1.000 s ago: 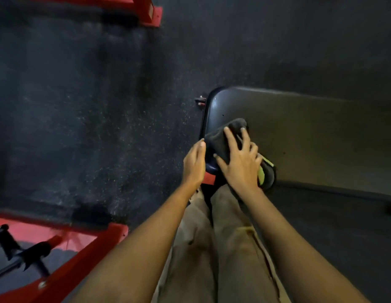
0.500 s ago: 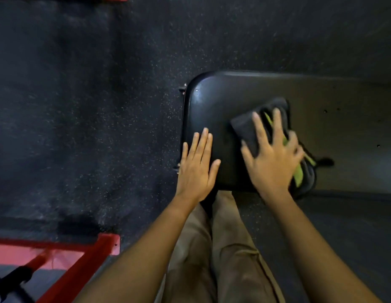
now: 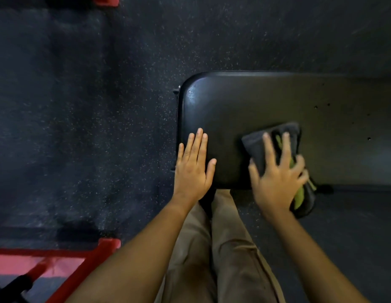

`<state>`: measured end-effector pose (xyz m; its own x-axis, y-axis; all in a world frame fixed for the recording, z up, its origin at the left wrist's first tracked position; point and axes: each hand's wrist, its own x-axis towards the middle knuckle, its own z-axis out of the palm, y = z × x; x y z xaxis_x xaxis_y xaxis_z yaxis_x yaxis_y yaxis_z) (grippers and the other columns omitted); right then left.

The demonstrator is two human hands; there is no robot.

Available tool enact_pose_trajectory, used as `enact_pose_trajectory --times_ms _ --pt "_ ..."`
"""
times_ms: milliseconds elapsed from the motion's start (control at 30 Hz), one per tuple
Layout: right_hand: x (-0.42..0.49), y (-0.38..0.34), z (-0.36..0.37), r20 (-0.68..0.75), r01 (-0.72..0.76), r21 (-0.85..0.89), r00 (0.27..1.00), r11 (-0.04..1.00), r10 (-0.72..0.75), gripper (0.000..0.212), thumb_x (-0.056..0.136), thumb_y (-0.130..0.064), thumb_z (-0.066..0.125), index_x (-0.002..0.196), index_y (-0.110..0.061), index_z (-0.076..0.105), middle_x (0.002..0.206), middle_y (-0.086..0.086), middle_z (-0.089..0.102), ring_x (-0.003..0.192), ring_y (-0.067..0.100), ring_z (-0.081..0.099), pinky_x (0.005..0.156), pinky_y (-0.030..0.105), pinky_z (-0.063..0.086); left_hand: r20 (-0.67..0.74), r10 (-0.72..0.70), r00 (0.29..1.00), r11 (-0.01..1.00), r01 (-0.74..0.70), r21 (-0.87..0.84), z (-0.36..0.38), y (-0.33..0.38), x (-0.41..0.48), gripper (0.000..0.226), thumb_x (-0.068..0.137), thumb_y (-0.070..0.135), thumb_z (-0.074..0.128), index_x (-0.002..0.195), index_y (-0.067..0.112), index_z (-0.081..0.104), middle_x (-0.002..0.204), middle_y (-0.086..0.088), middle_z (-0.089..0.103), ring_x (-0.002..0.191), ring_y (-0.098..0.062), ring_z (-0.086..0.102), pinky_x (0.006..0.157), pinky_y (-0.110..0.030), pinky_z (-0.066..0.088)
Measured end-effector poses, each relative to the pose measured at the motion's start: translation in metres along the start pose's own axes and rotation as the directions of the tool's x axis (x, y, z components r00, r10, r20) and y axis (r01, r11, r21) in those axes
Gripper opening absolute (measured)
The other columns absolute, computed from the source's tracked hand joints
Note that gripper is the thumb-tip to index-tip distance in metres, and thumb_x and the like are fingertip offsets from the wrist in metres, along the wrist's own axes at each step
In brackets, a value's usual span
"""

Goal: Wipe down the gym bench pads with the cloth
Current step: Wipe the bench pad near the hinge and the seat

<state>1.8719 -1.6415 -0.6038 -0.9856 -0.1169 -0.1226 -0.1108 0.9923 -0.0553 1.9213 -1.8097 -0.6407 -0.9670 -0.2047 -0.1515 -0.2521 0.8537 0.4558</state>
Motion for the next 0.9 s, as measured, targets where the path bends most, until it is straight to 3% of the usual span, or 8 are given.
enact_pose_trajectory --times_ms 200,300,400,467,567,700,800,900 --pt "0.058 -0.045 0.001 0.03 0.412 -0.03 0.911 0.911 -0.411 0.065 0.085 -0.051 0.041 0.147 -0.035 0.033 0.155 0.007 0.032 0.121 0.043 0.04 0.09 0.059 0.038 -0.005 0.014 1.0 1.0 -0.014 0.007 0.002 0.0 0.0 0.06 0.096 0.033 0.035 0.147 0.004 0.024 0.155 -0.01 0.019 0.144 -0.018 0.008 0.117 -0.035 0.002" --pt "0.095 -0.024 -0.005 0.008 0.194 0.019 0.981 0.981 -0.195 0.064 0.088 -0.051 0.042 0.148 -0.037 0.029 0.157 0.005 0.028 0.123 0.044 0.041 0.092 0.059 0.037 -0.01 0.012 1.0 1.0 -0.012 -0.002 0.0 0.0 0.0 0.059 0.097 0.034 0.035 0.148 0.006 0.021 0.155 -0.007 0.016 0.144 -0.015 0.005 0.117 -0.034 0.001" --pt "0.053 -0.001 -0.003 -0.032 -0.059 0.028 0.998 0.998 0.06 0.062 0.09 -0.051 0.041 0.149 -0.035 0.03 0.156 0.007 0.028 0.122 0.045 0.04 0.092 0.058 0.037 -0.011 0.008 1.0 1.0 -0.008 -0.003 0.0 0.0 0.001 0.059 0.098 0.034 0.034 0.148 0.006 0.021 0.155 -0.008 0.018 0.144 -0.015 0.004 0.117 -0.035 0.001" --pt "0.011 -0.006 0.003 -0.03 -0.092 0.006 0.995 0.996 0.092 0.063 0.087 -0.05 0.043 0.148 -0.033 0.033 0.154 0.008 0.031 0.118 0.043 0.039 0.09 0.057 0.038 -0.015 0.007 1.0 1.0 -0.007 -0.006 0.001 0.0 0.001 0.059 0.097 0.034 0.034 0.147 0.006 0.021 0.155 -0.009 0.02 0.144 -0.015 0.005 0.117 -0.035 0.002" --pt "-0.004 -0.03 0.008 -0.022 0.1 0.009 0.995 0.995 -0.1 0.065 0.083 -0.051 0.045 0.145 -0.034 0.038 0.152 0.008 0.036 0.116 0.038 0.038 0.088 0.056 0.037 -0.023 0.021 1.0 1.0 -0.021 0.0 0.003 0.001 -0.001 0.059 0.096 0.033 0.035 0.147 0.005 0.022 0.155 -0.011 0.021 0.144 -0.018 0.008 0.117 -0.035 0.002" --pt "0.071 -0.027 0.0 0.01 0.401 -0.023 0.916 0.916 -0.401 0.066 0.082 -0.053 0.046 0.145 -0.037 0.037 0.153 0.006 0.035 0.118 0.043 0.044 0.088 0.057 0.04 -0.038 0.018 0.999 1.0 -0.018 -0.009 0.001 0.004 0.001 0.058 0.096 0.03 0.035 0.146 0.002 0.026 0.154 -0.014 0.023 0.144 -0.022 0.011 0.118 -0.035 0.003" --pt "0.095 0.012 -0.008 -0.009 0.156 0.036 0.988 0.987 -0.156 0.065 0.085 -0.052 0.047 0.147 -0.038 0.033 0.156 0.005 0.03 0.12 0.044 0.043 0.09 0.056 0.038 -0.059 0.014 0.998 0.999 -0.016 -0.03 0.001 0.015 0.005 0.056 0.094 0.023 0.036 0.144 -0.002 0.03 0.152 -0.018 0.026 0.143 -0.023 0.013 0.118 -0.033 0.004" --pt "0.045 0.036 -0.006 -0.027 -0.124 0.033 0.992 0.992 0.125 0.064 0.087 -0.05 0.046 0.148 -0.034 0.032 0.155 0.008 0.031 0.119 0.045 0.041 0.091 0.057 0.038 -0.022 0.045 0.999 0.999 -0.045 -0.029 0.005 0.033 0.015 0.056 0.094 0.025 0.037 0.144 -0.001 0.029 0.153 -0.016 0.025 0.143 -0.021 0.012 0.118 -0.032 0.002"
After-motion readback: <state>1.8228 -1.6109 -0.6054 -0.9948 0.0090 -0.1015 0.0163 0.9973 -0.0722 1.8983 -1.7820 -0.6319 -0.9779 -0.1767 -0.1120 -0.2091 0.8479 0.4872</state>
